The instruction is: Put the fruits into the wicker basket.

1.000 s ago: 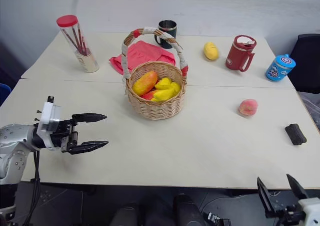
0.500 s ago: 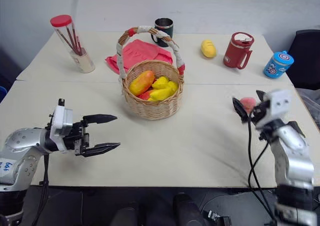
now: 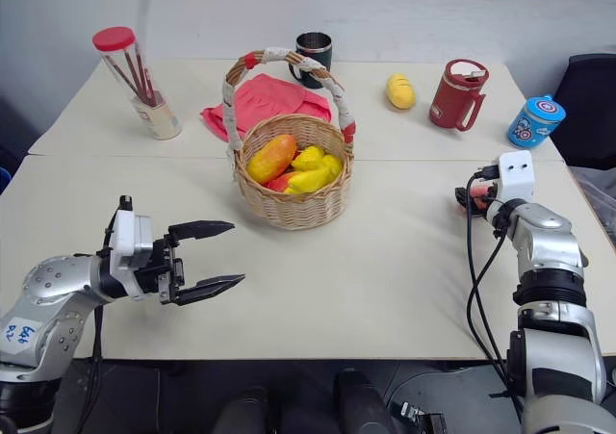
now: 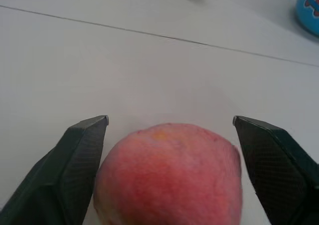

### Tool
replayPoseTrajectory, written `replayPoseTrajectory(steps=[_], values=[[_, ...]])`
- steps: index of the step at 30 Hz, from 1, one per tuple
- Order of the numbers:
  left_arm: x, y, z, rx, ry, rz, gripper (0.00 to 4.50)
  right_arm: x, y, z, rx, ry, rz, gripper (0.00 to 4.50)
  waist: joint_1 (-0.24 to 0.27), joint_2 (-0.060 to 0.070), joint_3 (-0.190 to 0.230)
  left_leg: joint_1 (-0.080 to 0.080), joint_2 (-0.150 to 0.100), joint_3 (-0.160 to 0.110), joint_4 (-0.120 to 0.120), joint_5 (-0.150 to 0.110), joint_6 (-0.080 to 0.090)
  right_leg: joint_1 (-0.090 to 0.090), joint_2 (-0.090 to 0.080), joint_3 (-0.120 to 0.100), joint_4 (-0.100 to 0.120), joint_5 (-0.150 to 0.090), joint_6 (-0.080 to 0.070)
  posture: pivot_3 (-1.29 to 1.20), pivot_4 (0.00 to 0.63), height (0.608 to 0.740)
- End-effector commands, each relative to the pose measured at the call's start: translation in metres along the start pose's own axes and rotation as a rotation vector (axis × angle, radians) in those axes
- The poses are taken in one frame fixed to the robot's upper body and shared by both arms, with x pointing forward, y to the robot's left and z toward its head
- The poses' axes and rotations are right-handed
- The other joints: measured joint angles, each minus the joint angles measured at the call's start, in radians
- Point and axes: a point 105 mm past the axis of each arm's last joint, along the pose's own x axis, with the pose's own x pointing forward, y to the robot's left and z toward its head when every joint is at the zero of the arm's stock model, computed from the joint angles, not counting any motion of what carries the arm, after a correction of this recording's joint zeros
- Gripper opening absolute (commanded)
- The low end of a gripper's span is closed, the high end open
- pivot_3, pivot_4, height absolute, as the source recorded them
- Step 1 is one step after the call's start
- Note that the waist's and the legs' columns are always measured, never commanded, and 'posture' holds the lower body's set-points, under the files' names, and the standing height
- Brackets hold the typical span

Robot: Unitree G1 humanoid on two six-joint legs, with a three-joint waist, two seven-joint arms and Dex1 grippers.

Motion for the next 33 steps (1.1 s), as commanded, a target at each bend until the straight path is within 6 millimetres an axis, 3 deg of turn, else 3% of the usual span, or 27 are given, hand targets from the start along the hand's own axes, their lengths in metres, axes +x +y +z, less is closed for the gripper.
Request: replayPoseTrajectory(steps=[1,4,5,7,9,10,13,16,20,22,26,31,33], values=[[-0.004,0.001,0.008,0.05,-0.004,0.019,4.5,-0.006,0.003,0.011,0.006,-0.03,0.035,2.9,-0.004,0.0,0.0,0.0,0.0,0.0,0.0,0.0,0.0,0.0,0.0,0.0,0.0,0.0,0.0,0.0,0.15,0.74],[-0.006,0.004,0.011,0.055,-0.022,0.037,4.5,-0.014,0.006,0.02,0.001,-0.068,0.089,2.54,-0.011,0.0,0.0,0.0,0.0,0.0,0.0,0.0,0.0,0.0,0.0,0.0,0.0,0.0,0.0,0.0,0.15,0.74],[-0.007,0.003,0.015,0.047,-0.051,0.035,4.5,-0.02,0.018,0.031,0.005,-0.122,0.18,2.54,-0.011,0.0,0.0,0.0,0.0,0.0,0.0,0.0,0.0,0.0,0.0,0.0,0.0,0.0,0.0,0.0,0.15,0.74],[-0.009,0.003,0.019,0.008,-0.088,0.041,4.5,-0.035,0.047,0.052,-0.023,-0.232,0.383,2.54,-0.011,0.002,0.001,0.0,0.001,0.0,0.0,-0.001,0.001,0.0,0.0,0.0,0.0,0.0,0.0,0.0,0.15,0.74],[-0.013,0.004,0.02,-0.018,-0.101,0.058,4.5,-0.072,0.102,0.07,-0.187,-0.332,0.73,2.54,-0.013,0.007,0.004,0.0,0.001,0.0,0.0,-0.001,0.002,0.0,0.0,0.0,0.0,0.0,0.001,0.0,0.15,0.74],[-0.015,0.004,0.02,-0.024,-0.101,0.064,4.5,-0.086,0.119,0.071,-0.232,-0.347,0.838,2.54,-0.014,0.008,0.005,-0.001,0.001,-0.001,0.0,-0.002,0.003,0.0,0.001,0.0,0.0,0.001,0.002,0.0,0.15,0.74],[-0.022,0.011,0.016,-0.06,-0.119,0.132,4.5,-0.11,0.174,0.099,-0.199,-0.472,1.027,2.54,-0.024,0.009,0.006,0.0,0.002,-0.001,0.0,-0.002,0.002,0.0,0.002,0.0,0.0,0.001,0.002,0.0,0.15,0.74],[-0.032,0.017,0.008,-0.1,-0.141,0.221,4.5,-0.111,0.221,0.116,-0.283,-0.543,1.047,2.54,-0.032,0.009,0.005,0.001,0.003,-0.001,0.0,-0.002,0.002,0.001,0.002,0.0,0.002,0.001,0.002,0.0,0.15,0.74],[-0.039,0.018,-0.003,-0.112,-0.13,0.3,4.5,-0.085,0.281,0.143,-0.183,-0.572,0.957,2.54,-0.038,0.007,0.005,0.0,0.002,-0.003,0.0,-0.001,0.001,-0.001,0.001,-0.001,0.002,0.001,0.002,0.0,0.15,0.74],[-0.039,0.017,-0.003,-0.107,-0.133,0.315,4.5,-0.073,0.297,0.144,-0.215,-0.573,0.904,2.54,-0.035,0.006,0.004,-0.004,0.001,-0.003,0.0,0.0,-0.002,-0.004,0.0,-0.002,0.002,0.001,0.002,0.0,0.15,0.74],[-0.038,0.015,-0.004,-0.098,-0.135,0.333,4.5,-0.059,0.309,0.153,-0.156,-0.568,0.838,2.54,-0.024,0.004,0.003,-0.017,-0.001,-0.006,0.004,0.002,-0.002,-0.012,-0.005,-0.006,0.004,0.001,0.002,0.0,0.15,0.74],[-0.037,0.006,-0.005,-0.117,-0.144,0.333,4.5,-0.052,0.313,0.165,-0.161,-0.603,0.818,4.3,-0.029,0.004,0.003,-0.019,-0.001,-0.006,0.004,0.002,-0.002,-0.015,-0.005,-0.006,0.005,0.001,0.002,0.0,0.15,0.74],[-0.036,0.002,-0.006,-0.126,-0.135,0.321,4.5,-0.067,0.321,0.166,-0.146,-0.613,0.963,4.47,-0.034,0.004,0.003,-0.019,-0.001,-0.006,0.004,0.002,-0.002,-0.016,-0.004,-0.006,0.004,0.001,0.002,0.0,0.15,0.74]])
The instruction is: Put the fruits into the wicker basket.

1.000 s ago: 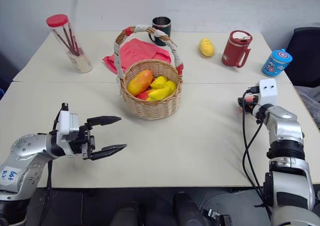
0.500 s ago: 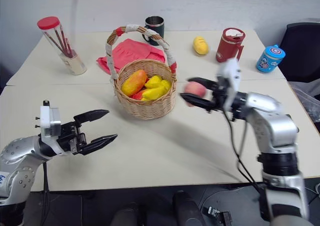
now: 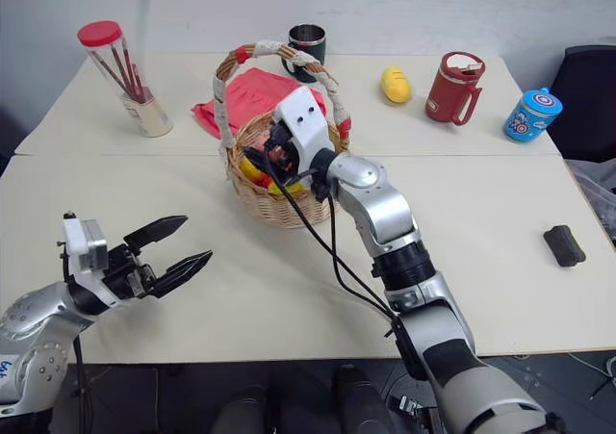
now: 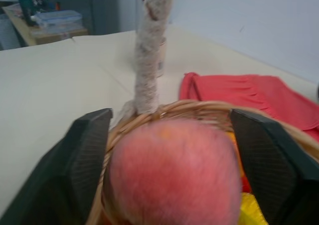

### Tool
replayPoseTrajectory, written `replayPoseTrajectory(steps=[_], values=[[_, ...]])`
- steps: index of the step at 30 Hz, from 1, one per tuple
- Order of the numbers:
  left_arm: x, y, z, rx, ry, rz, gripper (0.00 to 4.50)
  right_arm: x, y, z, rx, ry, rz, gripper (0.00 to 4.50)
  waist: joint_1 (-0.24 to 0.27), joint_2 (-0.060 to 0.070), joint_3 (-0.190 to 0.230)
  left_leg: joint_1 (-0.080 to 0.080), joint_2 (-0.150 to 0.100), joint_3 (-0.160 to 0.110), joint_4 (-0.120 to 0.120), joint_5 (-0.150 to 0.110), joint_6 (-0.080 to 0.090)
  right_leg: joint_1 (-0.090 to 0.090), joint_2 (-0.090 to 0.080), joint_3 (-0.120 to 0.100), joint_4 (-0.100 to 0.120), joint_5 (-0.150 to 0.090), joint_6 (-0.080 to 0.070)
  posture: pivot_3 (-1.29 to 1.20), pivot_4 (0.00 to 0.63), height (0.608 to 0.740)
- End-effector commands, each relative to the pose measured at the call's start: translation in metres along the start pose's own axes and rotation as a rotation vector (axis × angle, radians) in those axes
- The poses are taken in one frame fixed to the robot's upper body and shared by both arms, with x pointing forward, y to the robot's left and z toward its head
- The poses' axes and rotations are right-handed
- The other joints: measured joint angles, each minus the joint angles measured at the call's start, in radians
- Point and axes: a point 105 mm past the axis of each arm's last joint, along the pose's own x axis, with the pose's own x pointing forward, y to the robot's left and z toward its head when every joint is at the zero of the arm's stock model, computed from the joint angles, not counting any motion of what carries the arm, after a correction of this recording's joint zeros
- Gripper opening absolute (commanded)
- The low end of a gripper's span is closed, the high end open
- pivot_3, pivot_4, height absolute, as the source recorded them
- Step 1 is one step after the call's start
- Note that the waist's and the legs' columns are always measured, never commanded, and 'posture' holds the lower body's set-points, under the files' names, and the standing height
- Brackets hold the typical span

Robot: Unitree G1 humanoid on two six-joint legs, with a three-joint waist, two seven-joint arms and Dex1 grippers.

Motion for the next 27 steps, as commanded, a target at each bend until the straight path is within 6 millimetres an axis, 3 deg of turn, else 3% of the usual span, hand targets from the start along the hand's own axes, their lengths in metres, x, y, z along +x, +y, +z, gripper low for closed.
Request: replayPoseTrajectory(steps=[1,4,11,14,16,18,21,24,27], values=[[0.001,-0.009,0.008,0.028,-0.021,-0.025,4.5,-0.007,0.021,0.032,0.009,-0.136,0.206,4.47,-0.006,0.0,0.0,0.0,0.0,0.0,-0.001,0.0,0.0,0.0,0.0,0.0,0.0,0.0,0.0,0.0,0.15,0.74],[0.004,-0.009,0.011,0.043,-0.037,-0.015,4.5,-0.033,0.035,0.036,-0.036,-0.19,0.402,4.47,-0.008,0.0,0.0,0.001,0.001,-0.001,-0.001,-0.001,0.003,0.0,0.001,-0.001,0.001,0.0,0.0,0.0,0.15,0.74],[0.0,-0.006,0.014,0.067,-0.034,0.005,4.5,-0.11,0.018,0.02,0.003,-0.163,0.493,4.47,0.011,0.0,0.0,0.0,0.0,-0.003,-0.001,-0.003,0.006,0.003,0.0,-0.003,-0.002,0.0,0.0,0.0,0.15,0.74],[-0.007,-0.002,0.019,0.083,-0.033,0.029,4.5,-0.16,-0.029,-0.011,-0.035,-0.037,0.342,4.47,0.019,0.0,0.0,0.001,0.0,-0.003,-0.001,-0.003,0.006,0.003,0.0,-0.003,-0.003,0.0,0.0,0.0,0.15,0.74],[-0.009,-0.001,0.02,0.084,-0.03,0.034,4.5,-0.175,-0.056,-0.019,-0.041,0.002,0.248,4.47,0.019,-0.001,0.001,0.003,-0.001,-0.003,-0.001,-0.003,0.006,0.006,0.0,-0.003,-0.004,0.0,0.0,0.0,0.15,0.74],[-0.009,-0.001,0.02,0.079,-0.026,0.027,4.5,-0.175,-0.076,-0.02,-0.042,-0.003,0.198,4.47,0.011,-0.001,0.002,0.006,-0.002,-0.002,-0.001,-0.002,0.007,0.008,0.0,-0.001,-0.004,0.0,0.0,0.0,0.15,0.74],[-0.006,0.002,0.021,0.092,-0.029,0.014,4.5,-0.157,-0.096,-0.018,-0.021,-0.03,0.192,4.47,-0.011,0.0,0.003,0.013,0.0,0.004,-0.002,-0.002,0.007,0.011,0.004,0.004,-0.003,0.001,0.0,0.0,0.15,0.74],[-0.003,0.006,0.024,0.086,-0.035,0.008,4.5,-0.137,-0.101,-0.021,-0.012,-0.022,0.233,4.47,-0.015,0.001,0.004,0.018,0.002,0.004,-0.005,-0.002,0.006,0.014,0.007,0.005,-0.003,0.001,0.0,0.0,0.15,0.74],[0.0,0.006,0.026,0.079,-0.037,-0.014,4.5,-0.094,-0.094,-0.018,0.005,-0.018,0.274,4.47,-0.019,0.001,0.004,0.019,0.003,0.004,-0.005,-0.002,0.005,0.014,0.008,0.006,-0.004,0.0,-0.001,0.0,0.15,0.74]])
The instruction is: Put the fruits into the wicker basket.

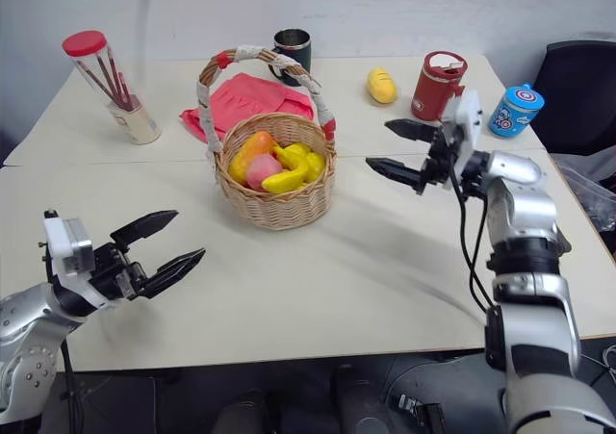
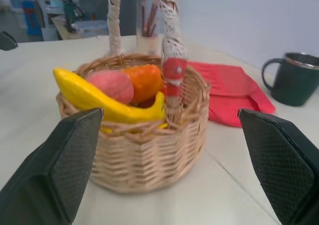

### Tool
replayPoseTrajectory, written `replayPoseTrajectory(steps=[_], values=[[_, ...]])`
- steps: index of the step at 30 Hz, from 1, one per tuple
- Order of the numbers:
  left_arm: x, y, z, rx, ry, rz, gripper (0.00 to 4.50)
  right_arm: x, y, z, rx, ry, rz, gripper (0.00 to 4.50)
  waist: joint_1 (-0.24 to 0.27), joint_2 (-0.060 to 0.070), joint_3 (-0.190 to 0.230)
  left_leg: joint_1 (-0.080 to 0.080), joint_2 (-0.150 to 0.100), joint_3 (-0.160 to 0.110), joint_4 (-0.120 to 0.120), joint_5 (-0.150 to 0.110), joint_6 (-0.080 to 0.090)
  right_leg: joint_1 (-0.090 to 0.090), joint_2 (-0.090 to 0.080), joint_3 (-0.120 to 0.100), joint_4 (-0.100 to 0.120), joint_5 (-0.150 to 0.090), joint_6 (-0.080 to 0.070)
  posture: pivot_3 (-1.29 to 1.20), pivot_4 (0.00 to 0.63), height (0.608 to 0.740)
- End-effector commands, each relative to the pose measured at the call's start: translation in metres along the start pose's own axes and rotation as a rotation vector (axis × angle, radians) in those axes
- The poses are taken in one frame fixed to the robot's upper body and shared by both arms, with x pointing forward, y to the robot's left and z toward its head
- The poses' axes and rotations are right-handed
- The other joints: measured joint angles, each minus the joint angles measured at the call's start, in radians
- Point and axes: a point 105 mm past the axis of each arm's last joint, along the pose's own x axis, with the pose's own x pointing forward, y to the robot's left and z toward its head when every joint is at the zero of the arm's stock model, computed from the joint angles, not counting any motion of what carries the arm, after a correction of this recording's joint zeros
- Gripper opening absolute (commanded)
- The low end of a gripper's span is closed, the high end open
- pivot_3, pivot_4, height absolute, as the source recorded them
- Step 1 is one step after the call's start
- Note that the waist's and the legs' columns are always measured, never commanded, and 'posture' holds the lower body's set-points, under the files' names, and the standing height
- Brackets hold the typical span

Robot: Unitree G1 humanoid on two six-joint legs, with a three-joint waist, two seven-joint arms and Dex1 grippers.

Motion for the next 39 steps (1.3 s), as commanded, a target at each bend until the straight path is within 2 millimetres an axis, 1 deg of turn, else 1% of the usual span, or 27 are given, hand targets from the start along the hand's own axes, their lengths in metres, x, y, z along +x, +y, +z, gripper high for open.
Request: replayPoseTrajectory(steps=[1,5,7,8,9,11,12,13,14,19,22,23,25,28,31,33,35,37,39], values=[[0.003,0.0,0.007,0.003,-0.02,-0.026,4.5,0.036,0.0,0.004,-0.009,0.011,0.046,4.47,-0.005,0.0,0.0,0.0,0.0,0.001,0.0,0.001,-0.002,0.0,-0.001,0.0,0.0,0.0,0.0,0.0,0.15,0.74],[0.005,-0.002,0.007,-0.004,-0.021,-0.032,4.5,0.069,0.005,0.004,0.018,0.048,0.076,4.47,-0.007,0.001,0.0,-0.001,0.0,0.001,0.0,0.002,-0.005,0.0,-0.003,-0.001,0.0,0.0,0.0,0.0,0.15,0.74],[0.005,-0.004,0.007,-0.007,-0.019,-0.036,4.5,0.084,0.01,0.004,0.029,0.07,0.1,4.47,-0.006,0.0,0.0,-0.001,-0.001,0.0,0.0,0.002,-0.005,0.0,-0.005,-0.001,0.0,0.0,0.0,0.0,0.15,0.74],[0.005,-0.004,0.007,-0.007,-0.018,-0.037,4.5,0.088,0.013,0.003,0.04,0.075,0.122,4.47,-0.006,0.0,0.0,-0.002,-0.002,0.0,0.001,0.002,-0.005,0.0,-0.006,-0.002,0.0,0.0,0.0,0.0,0.15,0.74],[0.005,-0.005,0.007,-0.006,-0.018,-0.038,4.5,0.09,0.016,0.003,0.05,0.076,0.147,4.3,-0.005,0.0,0.0,-0.002,-0.002,0.0,0.001,0.002,-0.004,0.0,-0.006,-0.002,0.0,0.0,0.0,0.0,0.15,0.74],[0.004,-0.005,0.008,-0.002,-0.016,-0.037,4.5,0.091,0.023,0.007,0.052,0.051,0.211,3.91,-0.002,0.0,0.0,-0.002,-0.002,0.0,0.001,0.002,-0.004,0.0,-0.006,-0.002,0.0,0.0,0.0,0.0,0.15,0.74],[0.004,-0.005,0.009,-0.002,-0.016,-0.036,4.5,0.091,0.025,0.009,0.056,0.039,0.232,3.5,-0.001,0.001,0.0,-0.002,-0.002,0.0,0.001,0.002,-0.004,0.0,-0.006,-0.002,0.0,0.0,0.0,0.0,0.15,0.74],[0.003,-0.004,0.009,0.0,-0.014,-0.033,4.5,0.09,0.027,0.01,0.07,0.03,0.249,3.28,-0.001,0.001,0.0,-0.002,-0.002,-0.001,0.001,0.002,-0.004,0.0,-0.006,-0.003,0.0,0.0,0.0,0.0,0.15,0.74],[0.003,-0.004,0.009,0.001,-0.012,-0.031,4.5,0.089,0.028,0.011,0.079,0.022,0.261,2.9,-0.001,0.001,0.0,-0.002,-0.002,-0.001,0.001,0.002,-0.004,0.0,-0.006,-0.003,0.0,0.0,0.0,0.0,0.15,0.74],[0.003,-0.006,0.008,0.0,-0.009,-0.031,4.5,0.075,0.028,0.007,0.072,0.011,0.282,1.16,0.0,0.001,0.0,-0.002,-0.002,-0.001,0.001,0.002,-0.005,0.0,-0.006,-0.003,0.0,0.0,0.0,0.0,0.15,0.74],[0.005,-0.007,0.007,-0.003,-0.012,-0.036,4.5,0.059,0.027,0.002,0.029,0.025,0.27,0.18,0.005,0.001,0.0,-0.003,-0.002,-0.001,0.001,0.002,-0.005,0.0,-0.006,-0.003,0.0,0.0,0.0,0.0,0.15,0.74],[0.006,-0.007,0.006,-0.005,-0.012,-0.039,4.5,0.054,0.027,0.003,0.011,0.016,0.256,0.03,0.007,0.001,0.0,-0.003,-0.002,-0.002,0.001,0.002,-0.005,0.0,-0.006,-0.003,0.0,0.0,0.0,0.0,0.15,0.74],[0.009,-0.005,0.005,-0.006,-0.011,-0.046,4.5,0.041,0.031,0.015,-0.014,-0.059,0.209,0.03,0.009,0.0,0.0,-0.003,-0.002,-0.002,0.001,0.001,-0.004,0.0,-0.006,-0.004,0.0,0.0,0.0,0.0,0.15,0.74],[0.016,-0.001,0.006,-0.014,-0.015,-0.082,4.5,0.011,0.042,0.035,-0.021,-0.174,0.074,0.03,0.024,0.001,0.0,-0.007,-0.002,-0.008,0.002,0.002,-0.005,0.0,-0.006,-0.008,0.001,0.0,0.0,0.0,0.15,0.74],[0.022,0.003,0.008,-0.012,-0.017,-0.116,4.5,-0.022,0.046,0.043,-0.034,-0.18,-0.111,0.03,0.035,0.001,0.001,-0.014,-0.002,-0.01,0.004,0.002,-0.006,-0.005,-0.006,-0.01,0.002,0.0,0.0,0.0,0.15,0.74],[0.027,0.006,0.008,-0.016,-0.017,-0.139,4.5,-0.055,0.041,0.042,-0.046,-0.138,-0.299,0.03,0.039,0.001,0.001,-0.014,-0.003,-0.01,0.004,0.002,-0.006,-0.005,-0.007,-0.01,0.0,0.0,0.0,0.0,0.15,0.74],[0.033,0.008,0.006,-0.022,-0.011,-0.171,4.5,-0.091,0.028,0.04,-0.046,-0.095,-0.51,0.03,0.041,0.001,0.001,-0.013,-0.003,-0.01,0.004,0.002,-0.005,-0.005,-0.007,-0.01,-0.001,0.0,0.0,0.0,0.15,0.74],[0.037,0.008,0.004,-0.028,-0.01,-0.195,4.5,-0.115,0.019,0.038,-0.055,-0.051,-0.64,0.03,0.045,0.001,0.001,-0.013,-0.005,-0.009,0.004,0.002,-0.003,-0.005,-0.007,-0.009,0.0,0.0,0.0,0.0,0.15,0.74],[0.043,0.01,0.003,-0.032,-0.011,-0.215,4.5,-0.127,0.014,0.035,-0.044,-0.033,-0.708,0.03,0.043,0.001,0.001,-0.012,-0.005,-0.008,0.004,0.001,-0.001,-0.005,-0.006,-0.008,0.0,0.0,0.001,0.0,0.15,0.74]])
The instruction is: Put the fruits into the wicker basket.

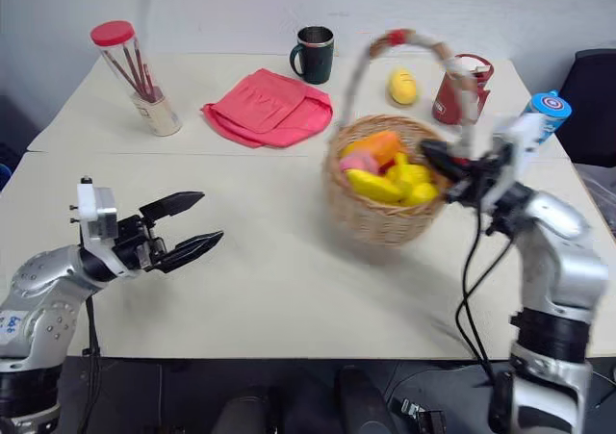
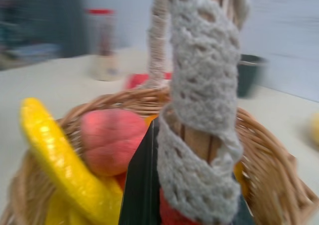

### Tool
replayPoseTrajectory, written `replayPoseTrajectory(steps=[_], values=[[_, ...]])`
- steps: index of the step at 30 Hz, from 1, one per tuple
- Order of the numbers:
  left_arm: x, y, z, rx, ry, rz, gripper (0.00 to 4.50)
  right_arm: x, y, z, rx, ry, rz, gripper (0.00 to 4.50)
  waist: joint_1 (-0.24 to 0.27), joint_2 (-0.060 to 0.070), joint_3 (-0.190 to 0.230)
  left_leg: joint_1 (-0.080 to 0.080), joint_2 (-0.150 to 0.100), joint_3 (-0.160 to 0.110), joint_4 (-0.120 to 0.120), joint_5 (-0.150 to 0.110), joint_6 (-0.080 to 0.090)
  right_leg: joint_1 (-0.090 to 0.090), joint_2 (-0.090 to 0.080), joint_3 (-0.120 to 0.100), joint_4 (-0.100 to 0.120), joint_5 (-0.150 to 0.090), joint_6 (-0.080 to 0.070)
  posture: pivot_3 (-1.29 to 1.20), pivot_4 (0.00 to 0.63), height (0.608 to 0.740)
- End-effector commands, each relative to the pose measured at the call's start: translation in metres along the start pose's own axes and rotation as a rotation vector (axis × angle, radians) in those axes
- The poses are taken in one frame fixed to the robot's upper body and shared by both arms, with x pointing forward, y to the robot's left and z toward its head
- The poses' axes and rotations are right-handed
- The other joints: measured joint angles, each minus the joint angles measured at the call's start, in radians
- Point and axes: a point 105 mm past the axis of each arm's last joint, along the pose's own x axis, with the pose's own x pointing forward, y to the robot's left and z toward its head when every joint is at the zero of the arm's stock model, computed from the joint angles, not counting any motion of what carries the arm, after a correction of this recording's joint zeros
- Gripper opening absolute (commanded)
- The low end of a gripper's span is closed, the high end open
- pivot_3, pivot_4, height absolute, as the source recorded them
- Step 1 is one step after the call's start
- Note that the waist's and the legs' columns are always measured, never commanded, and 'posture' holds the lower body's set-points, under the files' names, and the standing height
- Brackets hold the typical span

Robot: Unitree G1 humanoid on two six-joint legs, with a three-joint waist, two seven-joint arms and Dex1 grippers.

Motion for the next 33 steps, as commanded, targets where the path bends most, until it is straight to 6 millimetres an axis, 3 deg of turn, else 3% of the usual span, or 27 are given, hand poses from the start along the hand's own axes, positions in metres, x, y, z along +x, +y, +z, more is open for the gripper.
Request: replayPoseTrajectory(steps=[1,4,9,12,15,19,23,30,33], values=[[0.008,0.001,0.003,0.023,-0.003,-0.048,4.5,-0.012,-0.02,0.018,-0.033,-0.042,-0.133,0.03,-0.009,0.0,0.0,0.0,0.0,0.001,0.0,0.0,0.0,0.0,0.001,0.001,0.0,0.0,0.0,0.0,0.15,0.74],[0.014,0.004,0.003,0.024,-0.007,-0.063,4.5,-0.01,-0.038,0.004,-0.041,-0.009,-0.22,0.03,-0.018,0.0,0.0,0.002,0.001,0.003,-0.001,0.0,0.0,0.0,0.004,0.005,0.001,0.0,0.001,0.0,0.15,0.74],[0.017,0.009,0.004,0.042,-0.024,-0.048,4.5,0.004,-0.039,-0.008,-0.001,0.011,-0.232,0.03,-0.018,0.0,0.0,0.002,0.002,0.004,-0.001,0.002,-0.004,-0.003,0.005,0.008,0.002,0.001,0.001,0.0,0.15,0.74],[0.014,0.01,0.002,0.046,-0.021,-0.032,4.5,0.003,-0.041,-0.015,-0.013,0.034,-0.237,0.68,-0.014,0.0,0.0,0.001,0.002,0.005,-0.001,0.002,-0.003,-0.004,0.005,0.009,0.002,0.001,0.001,0.0,0.15,0.74],[0.009,0.008,0.0,0.047,-0.009,-0.024,4.5,-0.007,-0.049,-0.016,-0.047,0.072,-0.247,1.72,-0.011,0.0,0.0,0.0,0.001,0.005,-0.001,0.002,-0.003,-0.004,0.004,0.009,0.002,0.001,0.002,0.0,0.15,0.74],[0.004,0.007,-0.002,0.049,0.001,-0.007,4.5,-0.026,-0.058,-0.007,-0.104,0.112,-0.222,3.08,-0.001,0.0,0.0,-0.001,0.0,0.006,-0.001,0.002,-0.002,-0.005,0.001,0.008,0.001,0.001,0.002,0.0,0.15,0.74],[-0.004,0.006,-0.008,0.049,0.034,0.007,4.5,-0.055,-0.047,0.003,-0.215,0.153,-0.044,4.4,0.013,0.0,0.0,-0.001,0.0,0.006,0.0,-0.001,0.003,-0.004,0.002,0.009,0.0,0.002,0.003,0.0,0.15,0.74],[-0.039,0.004,-0.03,0.104,0.227,0.038,4.5,-0.091,-0.031,-0.003,-0.331,0.206,0.172,4.49,0.009,0.0,0.0,0.002,0.0,0.009,0.0,-0.001,0.003,-0.004,0.004,0.012,0.0,0.003,0.005,0.0,0.15,0.74],[-0.053,-0.003,-0.038,0.123,0.302,0.019,4.5,-0.096,0.003,-0.017,-0.253,0.242,0.374,4.49,0.008,0.0,0.0,0.002,0.002,0.01,-0.001,-0.001,0.003,-0.004,0.005,0.013,-0.001,0.003,0.005,0.0,0.15,0.74]])
